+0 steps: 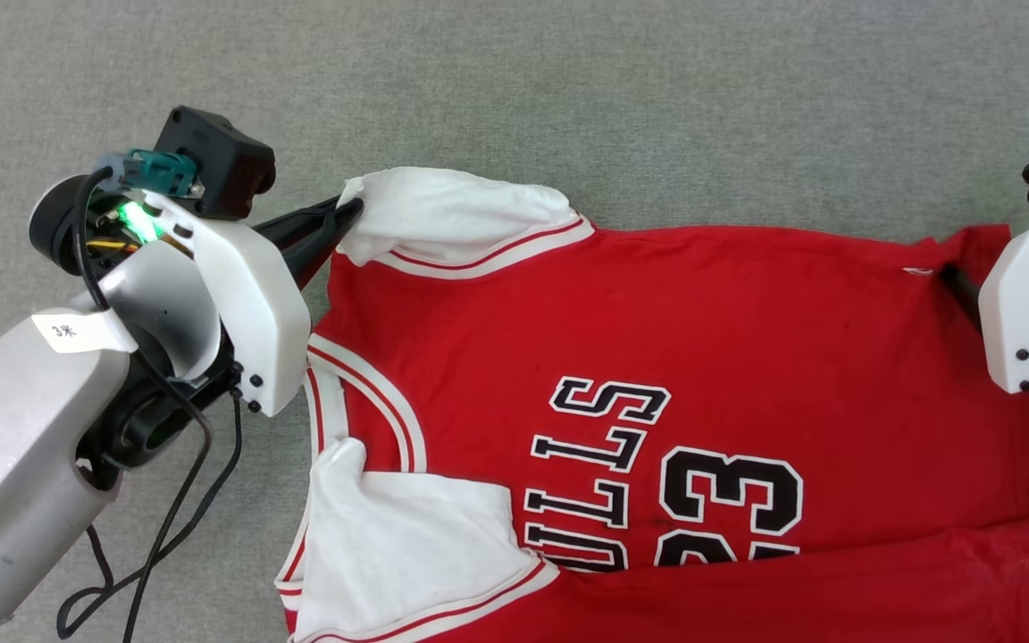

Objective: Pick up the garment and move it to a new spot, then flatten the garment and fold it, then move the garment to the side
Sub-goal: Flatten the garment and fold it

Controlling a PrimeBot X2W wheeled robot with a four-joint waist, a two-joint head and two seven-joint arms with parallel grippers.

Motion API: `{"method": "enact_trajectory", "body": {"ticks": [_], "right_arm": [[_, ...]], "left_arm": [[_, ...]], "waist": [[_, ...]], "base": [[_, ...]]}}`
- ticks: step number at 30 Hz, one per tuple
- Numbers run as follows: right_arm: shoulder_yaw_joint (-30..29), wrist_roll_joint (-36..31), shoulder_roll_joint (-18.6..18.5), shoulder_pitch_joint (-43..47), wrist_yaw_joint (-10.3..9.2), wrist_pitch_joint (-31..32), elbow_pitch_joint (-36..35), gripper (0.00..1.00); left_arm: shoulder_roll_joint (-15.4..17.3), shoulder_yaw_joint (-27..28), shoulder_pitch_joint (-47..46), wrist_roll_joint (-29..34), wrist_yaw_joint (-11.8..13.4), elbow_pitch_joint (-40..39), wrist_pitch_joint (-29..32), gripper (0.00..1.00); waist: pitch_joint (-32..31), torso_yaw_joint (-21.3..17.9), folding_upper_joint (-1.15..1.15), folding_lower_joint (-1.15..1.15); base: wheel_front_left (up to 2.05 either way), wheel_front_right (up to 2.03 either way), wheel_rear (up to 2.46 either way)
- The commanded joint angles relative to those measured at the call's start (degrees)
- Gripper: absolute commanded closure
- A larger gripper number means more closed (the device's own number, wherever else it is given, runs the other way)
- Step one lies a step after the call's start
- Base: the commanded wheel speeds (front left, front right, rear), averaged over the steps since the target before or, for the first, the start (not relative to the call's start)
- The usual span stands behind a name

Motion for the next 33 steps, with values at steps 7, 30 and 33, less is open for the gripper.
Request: {"method": "enact_trajectory", "body": {"ticks": [7,30,33], "right_arm": [[3.61,1.08,0.24,0.44,-0.06,-1.85,5.17,0.06],[-6.95,10.80,4.90,8.84,-0.09,-22.14,11.36,1.00],[-7.71,12.29,4.76,12.05,-0.09,-22.85,10.72,1.00]], "left_arm": [[-0.35,-0.45,0.65,0.45,0.28,0.00,-0.61,1.00],[-0.57,0.23,12.22,-3.13,4.40,2.12,-8.71,1.00],[-0.01,-0.15,14.79,-3.72,5.24,1.05,-9.24,1.00]], "waist": [[1.09,1.40,0.00,0.00],[-12.85,0.94,0.00,0.00],[-15.09,1.31,0.00,0.00]], "base": [[0.00,0.00,0.00],[0.00,0.00,0.00],[0.00,0.00,0.00]]}}
